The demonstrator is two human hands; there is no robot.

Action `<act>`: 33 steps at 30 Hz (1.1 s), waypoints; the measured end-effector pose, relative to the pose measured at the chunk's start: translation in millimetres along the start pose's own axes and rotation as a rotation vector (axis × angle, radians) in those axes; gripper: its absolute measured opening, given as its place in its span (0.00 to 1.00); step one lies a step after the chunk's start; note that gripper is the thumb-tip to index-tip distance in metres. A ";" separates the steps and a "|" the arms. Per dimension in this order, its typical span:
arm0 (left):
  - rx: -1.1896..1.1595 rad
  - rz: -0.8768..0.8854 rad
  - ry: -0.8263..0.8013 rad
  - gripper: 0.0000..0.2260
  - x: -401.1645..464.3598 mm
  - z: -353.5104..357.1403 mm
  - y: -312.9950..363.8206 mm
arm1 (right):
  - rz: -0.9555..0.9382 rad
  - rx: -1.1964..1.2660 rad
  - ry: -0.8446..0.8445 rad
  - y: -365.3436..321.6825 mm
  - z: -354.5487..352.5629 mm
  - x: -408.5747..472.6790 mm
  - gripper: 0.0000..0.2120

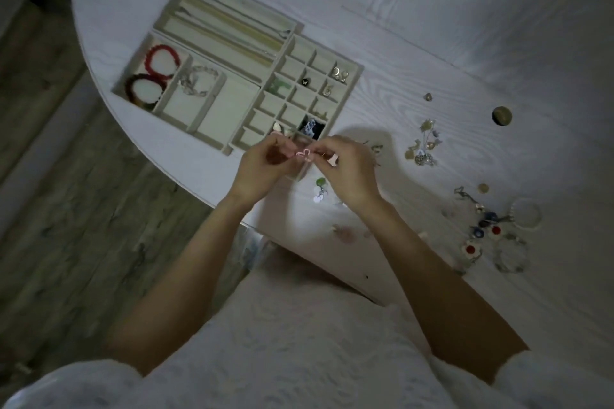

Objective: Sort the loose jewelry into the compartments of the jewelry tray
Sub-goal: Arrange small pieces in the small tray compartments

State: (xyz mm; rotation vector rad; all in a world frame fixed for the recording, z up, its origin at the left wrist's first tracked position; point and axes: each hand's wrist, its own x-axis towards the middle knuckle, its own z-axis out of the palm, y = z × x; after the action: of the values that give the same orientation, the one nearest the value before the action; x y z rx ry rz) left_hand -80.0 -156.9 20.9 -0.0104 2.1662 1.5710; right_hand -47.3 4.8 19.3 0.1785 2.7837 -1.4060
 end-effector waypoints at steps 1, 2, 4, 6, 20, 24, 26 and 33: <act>0.075 0.043 0.002 0.04 5.1 -6.7 -2.8 | 0.031 0.002 0.007 -1.6 5.0 3.7 0.06; 0.136 0.080 0.011 0.04 10.0 -11.8 -5.4 | 0.071 0.014 0.014 -3.1 9.4 6.6 0.06; 0.221 0.151 0.029 0.05 19.4 -17.4 -8.7 | 0.166 0.050 0.026 -6.0 16.8 10.6 0.07; 0.363 0.246 0.041 0.05 30.2 -18.2 -10.5 | 0.251 0.057 0.043 -6.7 22.8 13.4 0.06; 0.762 0.498 0.073 0.12 40.5 -31.7 -22.3 | -0.117 -0.539 -0.008 3.7 19.7 9.4 0.17; 0.829 0.523 0.031 0.13 29.5 -28.4 -32.7 | -0.158 -0.624 -0.051 3.8 23.6 11.6 0.19; 0.886 0.539 0.008 0.16 27.5 -26.2 -34.8 | -0.147 -0.650 -0.056 5.0 24.3 12.4 0.16; 1.038 0.492 -0.060 0.21 29.8 -18.3 -30.0 | -0.148 -0.629 -0.017 1.7 25.3 12.8 0.07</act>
State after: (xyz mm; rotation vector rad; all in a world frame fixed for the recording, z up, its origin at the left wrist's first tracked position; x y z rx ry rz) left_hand -105.0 -176.2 -12.6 0.9228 2.7909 0.4367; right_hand -60.8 -13.2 2.0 -0.0529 3.1030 -0.4782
